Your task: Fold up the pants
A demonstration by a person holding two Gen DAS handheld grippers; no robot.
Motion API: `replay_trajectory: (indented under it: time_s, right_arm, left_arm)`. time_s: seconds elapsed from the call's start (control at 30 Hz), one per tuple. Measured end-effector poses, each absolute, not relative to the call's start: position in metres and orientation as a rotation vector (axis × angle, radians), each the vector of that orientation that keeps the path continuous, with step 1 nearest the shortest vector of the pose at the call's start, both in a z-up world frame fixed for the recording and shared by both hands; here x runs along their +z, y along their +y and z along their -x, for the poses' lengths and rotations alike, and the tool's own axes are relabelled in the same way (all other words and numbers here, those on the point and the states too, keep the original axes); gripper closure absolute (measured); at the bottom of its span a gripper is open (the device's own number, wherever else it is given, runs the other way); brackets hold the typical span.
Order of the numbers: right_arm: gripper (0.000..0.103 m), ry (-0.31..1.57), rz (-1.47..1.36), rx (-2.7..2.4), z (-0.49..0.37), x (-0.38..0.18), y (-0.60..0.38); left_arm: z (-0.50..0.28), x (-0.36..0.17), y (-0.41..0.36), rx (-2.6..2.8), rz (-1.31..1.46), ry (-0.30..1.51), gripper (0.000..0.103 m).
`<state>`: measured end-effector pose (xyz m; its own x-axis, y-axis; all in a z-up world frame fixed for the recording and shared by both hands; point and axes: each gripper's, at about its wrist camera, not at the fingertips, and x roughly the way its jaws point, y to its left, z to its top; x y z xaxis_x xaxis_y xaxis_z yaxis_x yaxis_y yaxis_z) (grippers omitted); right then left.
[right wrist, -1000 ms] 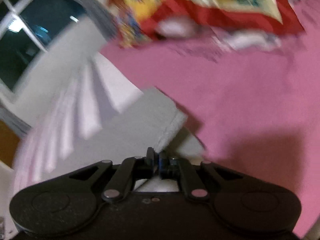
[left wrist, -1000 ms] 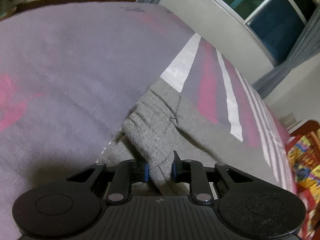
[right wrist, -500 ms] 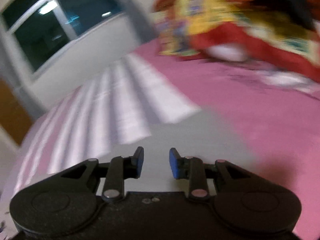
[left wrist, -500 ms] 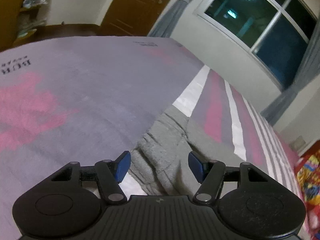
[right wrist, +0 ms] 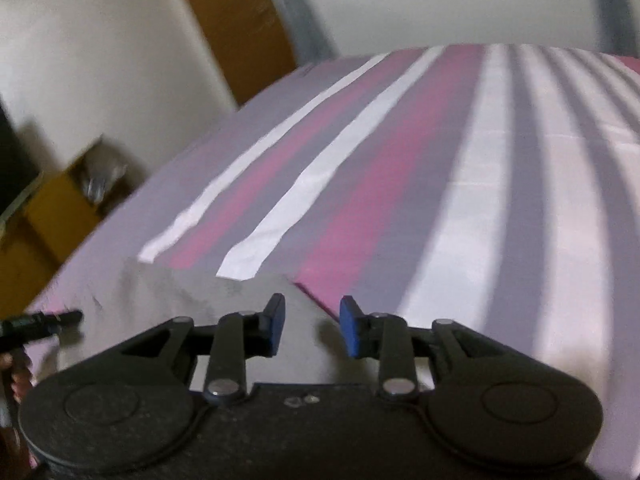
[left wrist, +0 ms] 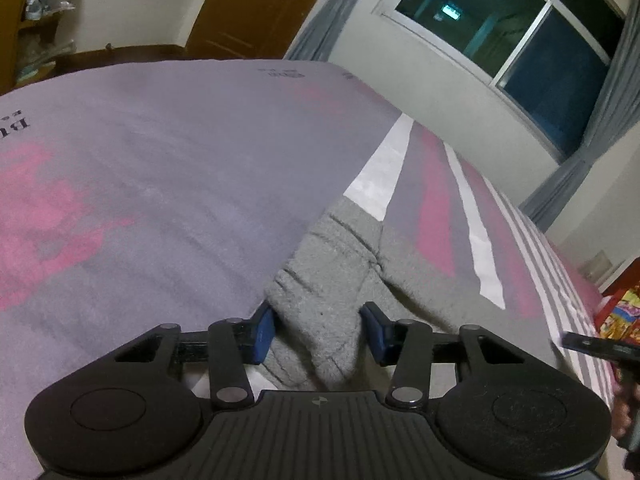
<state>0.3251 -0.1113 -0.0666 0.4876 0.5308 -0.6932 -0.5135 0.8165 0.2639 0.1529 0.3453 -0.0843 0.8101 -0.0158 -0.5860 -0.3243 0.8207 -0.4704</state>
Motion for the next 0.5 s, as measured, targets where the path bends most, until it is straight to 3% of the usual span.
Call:
replay_trajectory:
  time_s: [0.2,0.3,0.37,0.43,0.5]
  right_arm:
    - [0.064,0.911,0.060,0.701,-0.339,-0.087,-0.078]
    - [0.087,0.895,0.059,0.799,-0.329,-0.081,-0.074]
    - [0.087,0.905,0.096,0.813,-0.327,-0.082,-0.068]
    - [0.075,0.918,0.104,0.810,-0.334,-0.085,-0.065]
    - [0.070,0.959,0.092,0.791,-0.346,-0.090,-0.059]
  left_arm:
    - [-0.140,-0.083,0.344,0.169,0.614,0.565,0.056]
    - [-0.141,-0.086,0.340,0.154,0.566,0.579,0.062]
    - [-0.141,-0.088,0.342,0.148,0.573,0.584,0.062]
    - [-0.142,-0.088,0.346,0.137,0.605,0.577,0.062]
    - [-0.143,-0.093,0.352,0.120,0.656,0.568,0.062]
